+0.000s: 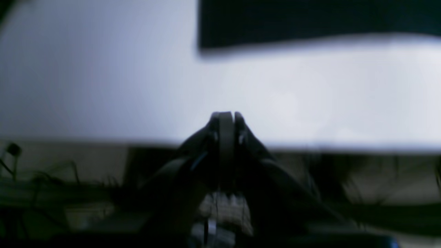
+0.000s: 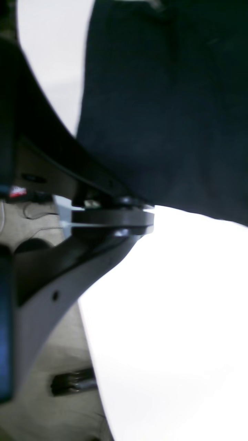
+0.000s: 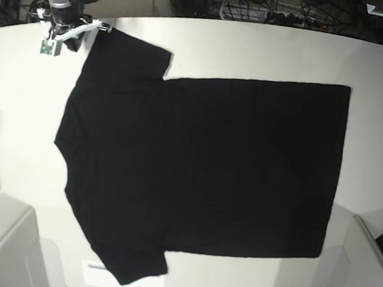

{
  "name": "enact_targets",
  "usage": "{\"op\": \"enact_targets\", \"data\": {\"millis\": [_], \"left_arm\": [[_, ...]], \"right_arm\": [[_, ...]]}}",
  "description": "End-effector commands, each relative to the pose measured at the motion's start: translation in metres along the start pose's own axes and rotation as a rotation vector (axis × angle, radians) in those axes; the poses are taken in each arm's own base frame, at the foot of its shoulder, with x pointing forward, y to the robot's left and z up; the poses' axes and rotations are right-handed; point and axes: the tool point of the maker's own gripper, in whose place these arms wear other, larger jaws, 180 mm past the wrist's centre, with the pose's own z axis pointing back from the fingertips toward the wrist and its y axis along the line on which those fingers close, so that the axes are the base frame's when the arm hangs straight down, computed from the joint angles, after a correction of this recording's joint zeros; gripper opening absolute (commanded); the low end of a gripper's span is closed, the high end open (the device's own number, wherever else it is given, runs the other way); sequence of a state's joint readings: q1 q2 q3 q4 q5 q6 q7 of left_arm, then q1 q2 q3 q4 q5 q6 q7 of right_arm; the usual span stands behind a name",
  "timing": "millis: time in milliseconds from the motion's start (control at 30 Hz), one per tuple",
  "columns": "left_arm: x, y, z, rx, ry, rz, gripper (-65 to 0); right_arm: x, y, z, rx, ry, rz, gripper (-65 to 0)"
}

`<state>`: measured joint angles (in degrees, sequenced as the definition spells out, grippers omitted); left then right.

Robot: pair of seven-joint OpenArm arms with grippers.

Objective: Fold the T-shirt properly
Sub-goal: 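Move both grippers to the shoulder corners of the black T-shirt and grasp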

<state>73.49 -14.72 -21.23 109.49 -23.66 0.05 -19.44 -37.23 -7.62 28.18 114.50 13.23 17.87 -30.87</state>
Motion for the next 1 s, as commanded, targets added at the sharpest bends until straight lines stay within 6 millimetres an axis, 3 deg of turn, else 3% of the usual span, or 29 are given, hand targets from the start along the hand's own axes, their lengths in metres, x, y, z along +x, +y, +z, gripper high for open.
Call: {"op": "enact_targets", "data": {"millis": [0, 167, 200, 233, 300, 333, 433, 567, 667, 767, 967], "left_arm": [[0.006, 0.006, 0.005, 0.023, -0.016, -0.007, -65.0], [0.029, 0.026, -0.012, 0.141, -0.133, 0.025, -65.0], [0.031, 0.03, -0.013, 0.165, -0.147, 0.032, -65.0], [0.035, 0.034, -0.014, 0.189, -0.166, 0.04, -65.0], [0.042, 0.039, -0.018, 0.217, -0.198, 0.05, -48.5], [0.044, 0.041, -0.019, 0.228, -0.209, 0.053, -41.5], [0.042, 0.039, -0.023, 0.226, -0.2, 0.066, -33.7], [0.026, 0.037, -0.04, 0.214, -0.08, 0.1, -33.7], [0.018, 0.03, -0.048, 0.159, -0.023, 0.222, -33.7], [0.03, 0.027, -0.055, 0.052, -0.035, 0.376, -33.7], [0.043, 0.064, -0.059, 0.052, 0.023, 0.422, -32.6]], "right_arm": [[0.02, 0.01, 0.0, 0.063, -0.062, -0.014, -65.0], [0.034, 0.021, -0.004, 0.196, -0.011, -0.154, -65.0], [0.033, 0.022, -0.005, 0.215, 0.018, -0.172, -61.5], [0.032, 0.023, -0.004, 0.23, 0.041, -0.185, -51.3], [0.034, 0.019, -0.004, 0.239, 0.059, -0.213, -35.4], [0.037, 0.017, -0.003, 0.239, 0.05, -0.225, -30.8], [0.043, 0.01, -0.01, 0.233, 0.035, -0.252, -31.7], [0.034, -0.002, -0.028, 0.236, 0.083, -0.282, -32.1], [0.019, -0.007, -0.039, 0.239, 0.133, -0.309, -32.1], [0.006, -0.007, -0.045, 0.244, 0.169, -0.34, -32.1], [-0.005, 0.0, -0.046, 0.275, 0.195, -0.322, -32.1]]}}
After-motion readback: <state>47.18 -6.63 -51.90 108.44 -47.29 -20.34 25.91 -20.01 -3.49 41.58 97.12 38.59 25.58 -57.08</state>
